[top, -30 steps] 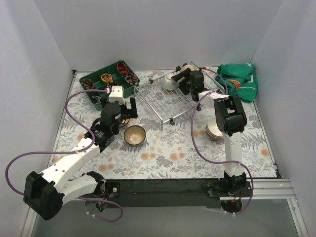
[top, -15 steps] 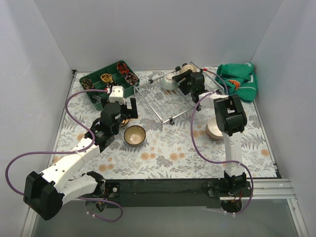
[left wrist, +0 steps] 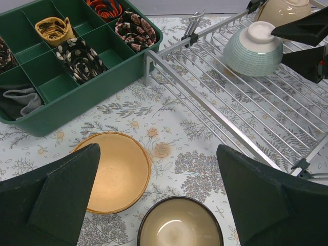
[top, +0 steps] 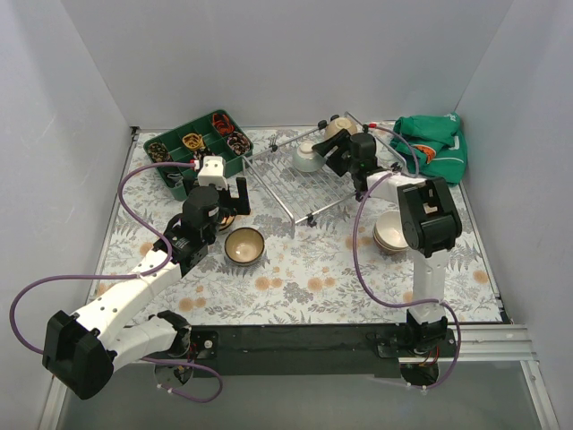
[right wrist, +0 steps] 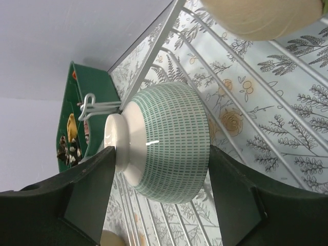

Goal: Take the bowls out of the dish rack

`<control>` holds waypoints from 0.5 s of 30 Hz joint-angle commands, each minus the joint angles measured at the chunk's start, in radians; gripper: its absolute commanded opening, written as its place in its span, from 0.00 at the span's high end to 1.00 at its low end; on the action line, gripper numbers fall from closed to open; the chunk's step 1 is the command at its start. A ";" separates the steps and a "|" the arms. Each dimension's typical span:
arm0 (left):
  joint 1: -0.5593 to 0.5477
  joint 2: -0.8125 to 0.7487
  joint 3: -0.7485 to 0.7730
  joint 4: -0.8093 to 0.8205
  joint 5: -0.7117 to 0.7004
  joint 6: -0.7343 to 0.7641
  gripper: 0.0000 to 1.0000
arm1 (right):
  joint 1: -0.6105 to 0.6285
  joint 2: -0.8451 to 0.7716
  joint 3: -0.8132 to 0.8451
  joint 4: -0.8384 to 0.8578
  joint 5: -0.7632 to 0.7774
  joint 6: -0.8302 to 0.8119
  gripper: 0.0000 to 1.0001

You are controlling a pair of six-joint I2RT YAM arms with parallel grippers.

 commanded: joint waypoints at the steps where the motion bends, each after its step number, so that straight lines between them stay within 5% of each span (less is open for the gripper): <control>1: 0.001 -0.020 -0.018 0.013 -0.004 0.015 0.02 | 0.005 -0.151 -0.032 0.082 -0.049 -0.104 0.95; 15: 0.001 -0.025 -0.020 0.015 0.006 0.012 0.02 | 0.029 -0.427 -0.189 -0.116 -0.077 -0.555 0.99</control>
